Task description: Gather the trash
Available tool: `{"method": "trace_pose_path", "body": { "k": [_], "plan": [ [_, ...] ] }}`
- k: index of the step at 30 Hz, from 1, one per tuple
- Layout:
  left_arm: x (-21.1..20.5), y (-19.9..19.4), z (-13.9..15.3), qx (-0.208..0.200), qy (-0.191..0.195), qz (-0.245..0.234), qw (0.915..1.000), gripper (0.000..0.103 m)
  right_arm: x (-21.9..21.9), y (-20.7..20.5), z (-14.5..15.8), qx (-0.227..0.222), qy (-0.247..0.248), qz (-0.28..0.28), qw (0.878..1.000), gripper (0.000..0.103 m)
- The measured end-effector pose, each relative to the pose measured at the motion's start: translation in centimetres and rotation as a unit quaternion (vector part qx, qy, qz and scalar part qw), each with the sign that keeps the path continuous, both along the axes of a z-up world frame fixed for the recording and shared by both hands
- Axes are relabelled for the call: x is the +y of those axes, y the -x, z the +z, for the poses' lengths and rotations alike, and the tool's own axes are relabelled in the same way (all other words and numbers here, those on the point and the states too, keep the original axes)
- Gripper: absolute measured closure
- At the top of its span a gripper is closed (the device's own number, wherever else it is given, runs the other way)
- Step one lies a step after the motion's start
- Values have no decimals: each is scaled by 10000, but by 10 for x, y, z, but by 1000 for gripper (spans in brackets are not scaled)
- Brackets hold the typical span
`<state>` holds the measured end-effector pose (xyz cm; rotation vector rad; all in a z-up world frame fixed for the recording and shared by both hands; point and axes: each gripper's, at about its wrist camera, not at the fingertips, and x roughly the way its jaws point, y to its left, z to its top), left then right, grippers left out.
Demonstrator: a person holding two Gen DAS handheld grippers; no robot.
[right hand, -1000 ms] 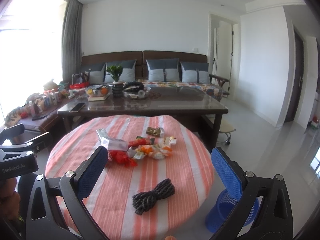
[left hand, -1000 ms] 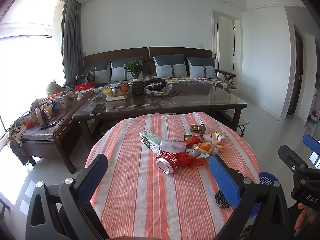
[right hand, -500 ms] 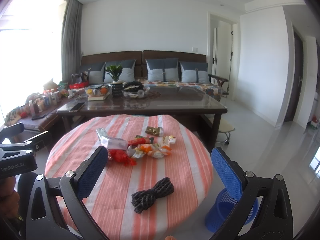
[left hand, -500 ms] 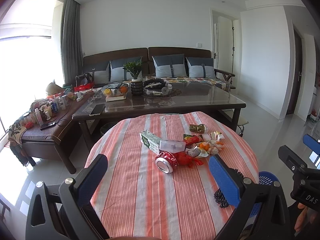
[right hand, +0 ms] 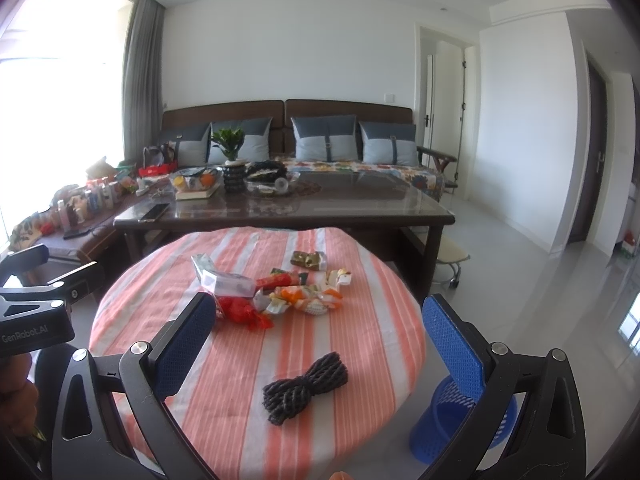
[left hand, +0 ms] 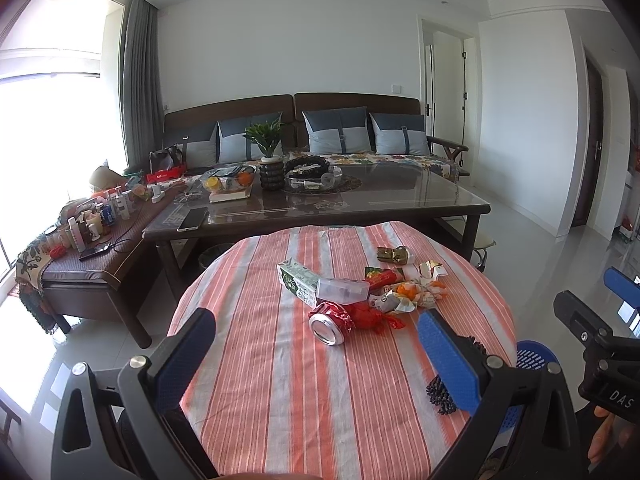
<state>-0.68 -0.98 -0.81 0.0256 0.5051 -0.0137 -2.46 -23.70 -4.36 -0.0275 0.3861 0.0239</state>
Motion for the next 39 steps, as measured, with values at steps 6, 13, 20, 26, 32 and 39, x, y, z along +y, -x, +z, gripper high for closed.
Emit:
{"method": "trace_pose_path", "body": {
  "k": [6, 13, 20, 26, 32, 39],
  "plan": [
    [0, 0, 0, 3, 2, 2, 10000, 0, 0, 0, 0, 0, 3, 2, 10000, 0],
    [-2, 1, -1, 1, 5, 7, 10000, 0, -1, 0, 0, 8, 7, 6, 10000, 0],
    [-1, 0, -1, 6, -1, 3, 10000, 0, -3, 3, 0, -17, 18, -6, 10000, 0],
    [-1, -1, -1, 6, 2, 3, 10000, 0, -2, 3, 1, -14, 19, -2, 10000, 0],
    [-1, -1, -1, 10, -2, 6, 10000, 0, -2, 3, 1, -13, 18, -3, 10000, 0],
    [-1, -1, 0, 9, 1, 7, 10000, 0, -2, 3, 1, -14, 24, -2, 10000, 0]
  ]
}}
